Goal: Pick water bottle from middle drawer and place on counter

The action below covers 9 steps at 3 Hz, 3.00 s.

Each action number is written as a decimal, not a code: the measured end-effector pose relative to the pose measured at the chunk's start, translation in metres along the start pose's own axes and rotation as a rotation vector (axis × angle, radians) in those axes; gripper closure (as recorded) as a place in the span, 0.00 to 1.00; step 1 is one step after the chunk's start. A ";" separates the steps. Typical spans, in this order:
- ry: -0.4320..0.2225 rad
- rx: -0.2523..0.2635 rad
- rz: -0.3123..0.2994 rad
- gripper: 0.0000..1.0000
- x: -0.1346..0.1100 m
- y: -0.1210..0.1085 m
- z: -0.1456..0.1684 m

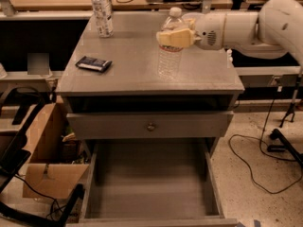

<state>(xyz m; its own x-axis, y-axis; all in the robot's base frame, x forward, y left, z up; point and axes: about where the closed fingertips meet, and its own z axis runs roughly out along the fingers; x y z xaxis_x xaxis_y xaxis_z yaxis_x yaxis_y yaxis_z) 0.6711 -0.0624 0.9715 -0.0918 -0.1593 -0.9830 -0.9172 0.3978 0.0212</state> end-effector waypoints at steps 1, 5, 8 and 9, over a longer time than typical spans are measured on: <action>0.054 0.077 -0.030 1.00 0.009 -0.031 0.025; 0.108 0.170 0.001 0.81 0.031 -0.072 0.028; 0.108 0.166 0.001 0.04 0.031 -0.071 0.030; 0.108 0.164 0.002 0.00 0.031 -0.070 0.032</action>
Offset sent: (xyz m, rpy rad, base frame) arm 0.0963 -0.0220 -0.0591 -0.1583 0.0217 -0.2308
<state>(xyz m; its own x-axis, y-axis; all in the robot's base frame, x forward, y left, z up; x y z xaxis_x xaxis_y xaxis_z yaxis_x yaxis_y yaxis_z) 0.7450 -0.0667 0.9338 -0.1423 -0.2510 -0.9575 -0.8423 0.5387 -0.0160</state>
